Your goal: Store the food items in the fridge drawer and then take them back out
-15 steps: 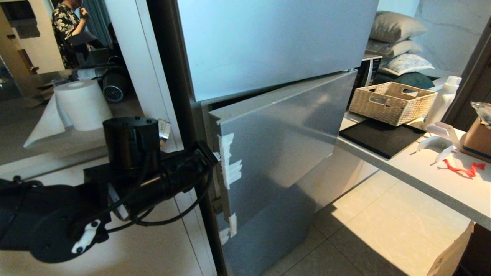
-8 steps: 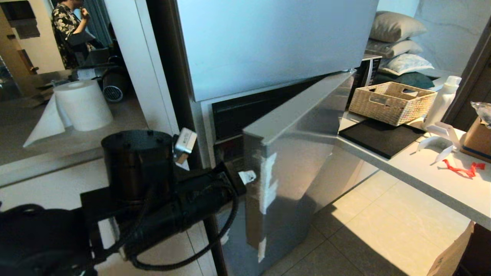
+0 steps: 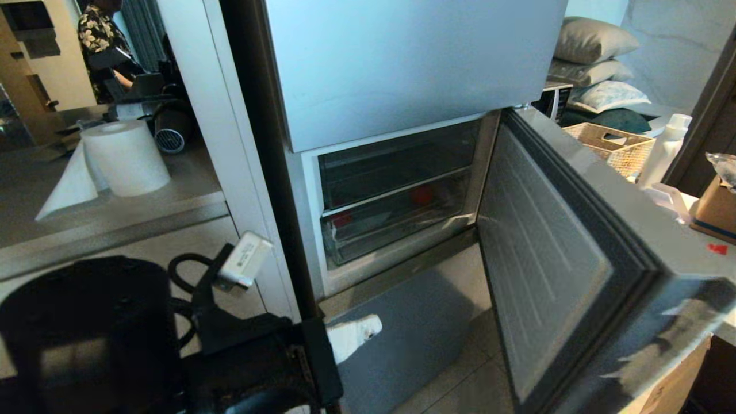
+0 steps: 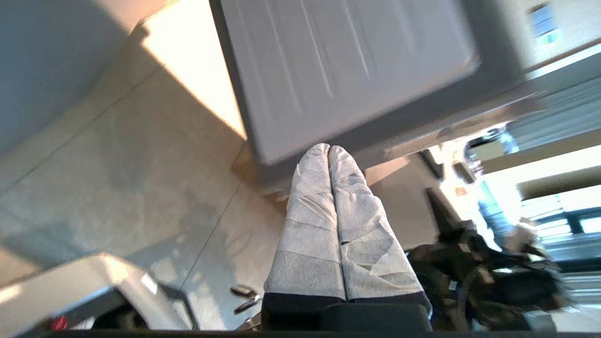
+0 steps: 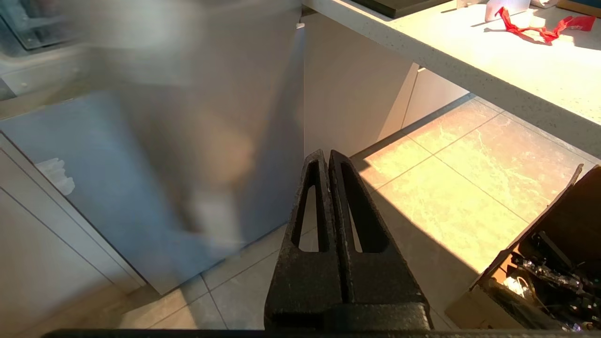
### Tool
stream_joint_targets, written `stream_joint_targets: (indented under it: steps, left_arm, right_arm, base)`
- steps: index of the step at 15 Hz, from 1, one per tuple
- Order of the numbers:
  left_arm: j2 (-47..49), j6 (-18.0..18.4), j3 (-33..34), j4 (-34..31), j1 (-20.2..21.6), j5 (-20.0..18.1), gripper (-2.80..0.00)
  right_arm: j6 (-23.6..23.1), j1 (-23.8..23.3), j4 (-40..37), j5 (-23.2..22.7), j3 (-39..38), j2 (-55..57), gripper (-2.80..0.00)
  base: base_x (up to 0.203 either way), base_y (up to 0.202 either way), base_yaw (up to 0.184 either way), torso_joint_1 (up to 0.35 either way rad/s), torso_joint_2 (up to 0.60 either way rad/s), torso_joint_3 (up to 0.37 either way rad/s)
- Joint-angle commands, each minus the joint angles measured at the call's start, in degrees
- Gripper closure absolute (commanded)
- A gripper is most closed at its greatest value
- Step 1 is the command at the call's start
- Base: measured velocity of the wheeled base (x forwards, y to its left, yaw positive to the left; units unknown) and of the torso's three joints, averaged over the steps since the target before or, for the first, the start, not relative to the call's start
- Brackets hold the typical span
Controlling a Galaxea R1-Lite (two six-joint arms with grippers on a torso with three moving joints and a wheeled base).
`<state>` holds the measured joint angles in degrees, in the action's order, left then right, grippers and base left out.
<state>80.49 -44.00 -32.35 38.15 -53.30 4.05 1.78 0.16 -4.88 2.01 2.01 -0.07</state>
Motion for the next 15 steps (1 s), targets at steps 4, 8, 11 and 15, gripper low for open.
stream_joint_targets:
  steps: [4,8,11,15]
  left_arm:
    - [-11.3,13.9,-0.2,-6.5,1.1,6.3,0.00]
    - [-15.6,35.8,-1.6,-12.5,14.2,12.0,0.00]
    - [-22.5,41.8,-1.5,-17.6,24.7,16.1,0.00]
    - [-29.9,42.8,2.4,-20.6,45.9,17.1,0.00]
  right_arm:
    - [0.0,0.0,0.0,0.0,0.0,0.1,0.00]
    - [0.0,0.0,0.0,0.0,0.0,0.1,0.00]
    - [0.1,0.0,0.0,0.0,0.0,0.1,0.00]
    - [0.1,0.0,0.0,0.0,0.0,0.1,0.00]
  base:
    - [0.000,0.000,0.000,0.000,0.00,0.000]
    - [0.000,0.000,0.000,0.000,0.00,0.000]
    - [0.000,0.000,0.000,0.000,0.00,0.000]
    - [0.000,0.000,0.000,0.000,0.00,0.000]
